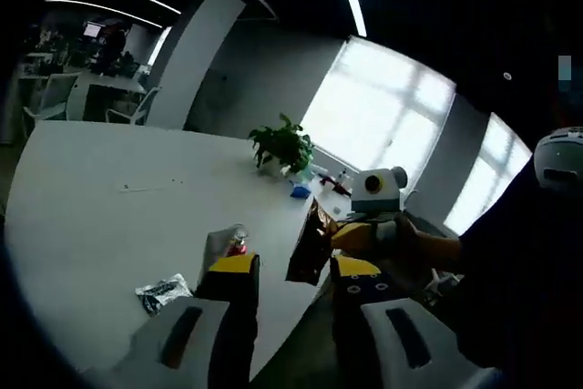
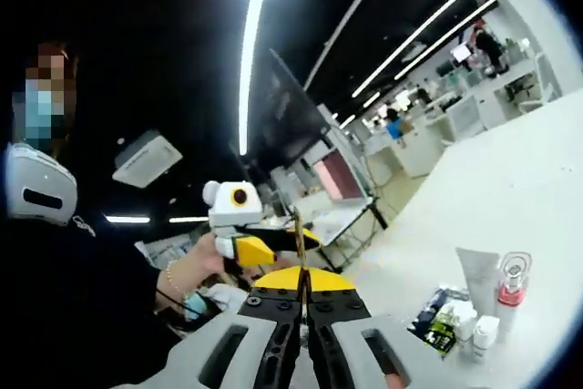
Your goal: Arrange the skincare products in the storage area until every visible bottle or jar stands upright without overlapping.
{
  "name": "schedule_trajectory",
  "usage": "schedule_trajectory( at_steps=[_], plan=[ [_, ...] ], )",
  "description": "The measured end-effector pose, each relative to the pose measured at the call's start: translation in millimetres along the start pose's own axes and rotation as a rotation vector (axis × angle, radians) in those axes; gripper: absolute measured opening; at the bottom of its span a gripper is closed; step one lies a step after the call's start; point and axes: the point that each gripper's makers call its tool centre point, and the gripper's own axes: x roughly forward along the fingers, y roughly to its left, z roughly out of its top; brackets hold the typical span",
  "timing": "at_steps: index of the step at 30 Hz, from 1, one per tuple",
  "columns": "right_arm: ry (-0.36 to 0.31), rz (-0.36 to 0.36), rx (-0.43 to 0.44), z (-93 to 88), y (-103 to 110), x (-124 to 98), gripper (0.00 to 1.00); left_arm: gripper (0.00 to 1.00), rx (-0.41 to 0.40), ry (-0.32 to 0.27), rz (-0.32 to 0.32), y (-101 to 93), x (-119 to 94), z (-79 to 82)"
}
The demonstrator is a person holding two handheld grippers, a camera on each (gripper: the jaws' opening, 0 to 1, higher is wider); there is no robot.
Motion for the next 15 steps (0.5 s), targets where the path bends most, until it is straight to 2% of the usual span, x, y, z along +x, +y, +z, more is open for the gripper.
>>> schedule_trajectory(
  at_steps=[4, 8, 11, 15],
  plan=[
    [0.003, 0.037, 0.05, -1.9, 9, 1, 0.0, 0.14, 0.0, -0.006, -0.03, -5.9, -1, 1.5],
    [0.012, 0.068, 0.076, -2.0, 16, 2, 0.0, 0.11, 0.024, 0.031, -0.049, -13.8, 1, -6.0],
    [0.001, 0.087, 0.107, 2.1, 18, 2, 0.0, 0.08, 0.027, 0.041, -0.056, -4.8, -1, -5.5],
    [-0.002, 0.083, 0.112, 5.2, 16, 1, 0.0, 0.03, 0.022, 0.025, -0.058, 0.6, -4, -0.7]
  ],
)
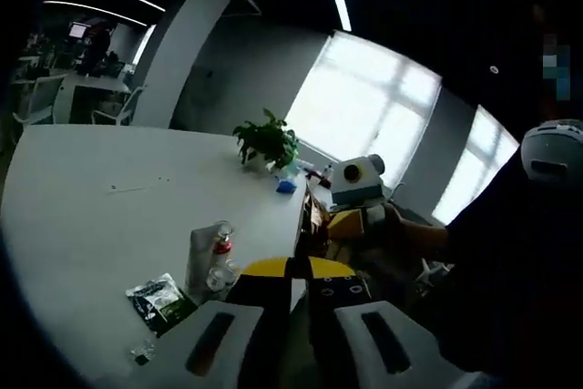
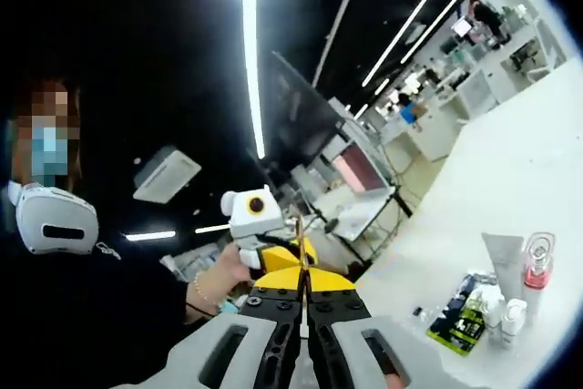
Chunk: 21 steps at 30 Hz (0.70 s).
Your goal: Arrange the skincare products in the storage area until every visible bottle or jar stands upright without overlapping.
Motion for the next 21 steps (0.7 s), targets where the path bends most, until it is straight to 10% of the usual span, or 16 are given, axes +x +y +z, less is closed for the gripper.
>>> schedule_trajectory(
  at_steps=[12, 21],
  plan=[
    [-0.028, -0.048, -0.066, 8.5, -10, -3, 0.0, 0.0, -0.131, -0.03, 0.019, 0.3, 6, -2.1],
    [-0.081, 0.001, -0.147, 14.6, 0, 0, 0.02, 0.0, -0.385, -0.307, -0.078, -8.6, 2, 20.8]
  ],
)
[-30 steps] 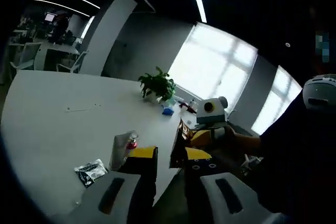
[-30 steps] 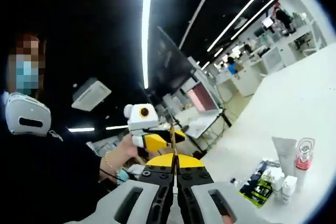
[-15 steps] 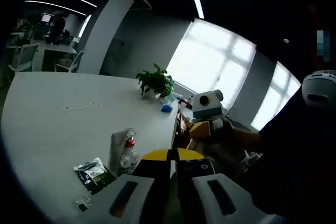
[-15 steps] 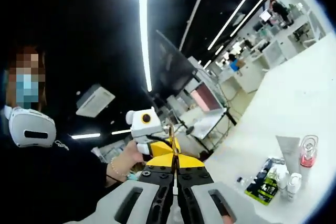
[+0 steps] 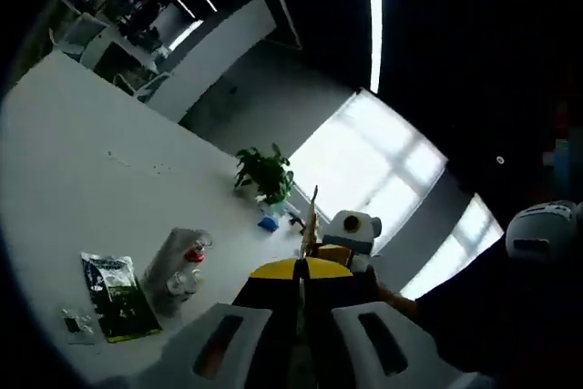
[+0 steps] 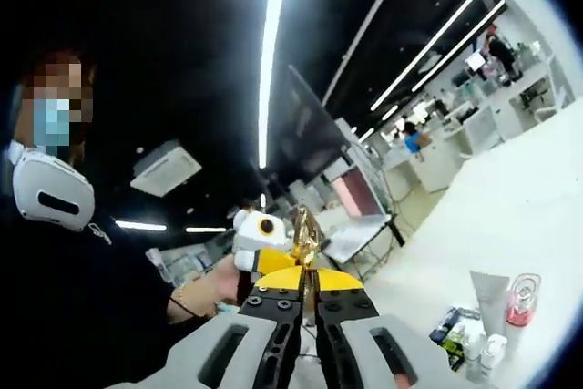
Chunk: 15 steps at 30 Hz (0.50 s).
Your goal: Arrange the skincare products in the storage area until every visible bottle or jar stands upright without overlapping.
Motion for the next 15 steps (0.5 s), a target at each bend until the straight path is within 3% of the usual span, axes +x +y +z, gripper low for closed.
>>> schedule_trajectory(
  at_steps=[9, 15],
  plan=[
    [-0.109, 0.005, 0.046, 15.4, 0, 8, 0.0, 0.0, -0.056, -0.106, -0.022, -5.3, 2, 6.0],
    [-0.096, 0.004, 0.08, 13.0, -4, 9, 0.0, 0.0, -0.043, -0.112, 0.0, -4.1, 3, 2.1]
  ],
)
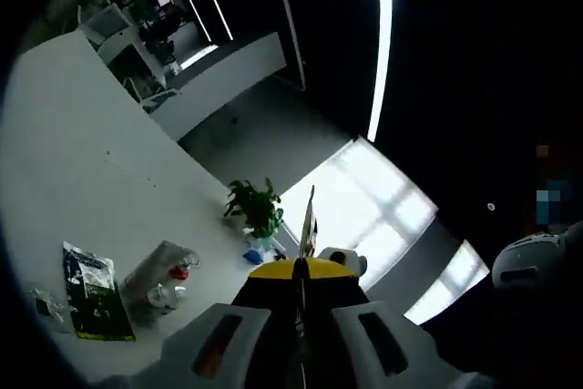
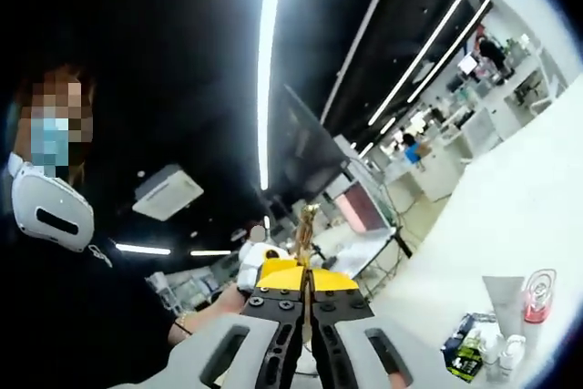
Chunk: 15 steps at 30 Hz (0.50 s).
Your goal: Arrange the skincare products in the storage area until every visible bottle or jar stands upright without overlapping.
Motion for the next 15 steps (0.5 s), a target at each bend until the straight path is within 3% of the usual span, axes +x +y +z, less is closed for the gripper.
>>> schedule_trajectory(
  at_steps=[7, 15],
  plan=[
    [0.009, -0.016, -0.002, -2.3, -5, -3, 0.0, 0.0, 0.065, 0.024, 0.035, 2.6, 0, -3.6],
    [0.017, -0.023, 0.004, -2.2, -8, -5, 0.0, 0.0, 0.064, 0.028, 0.054, 10.0, -1, -1.9]
  ],
)
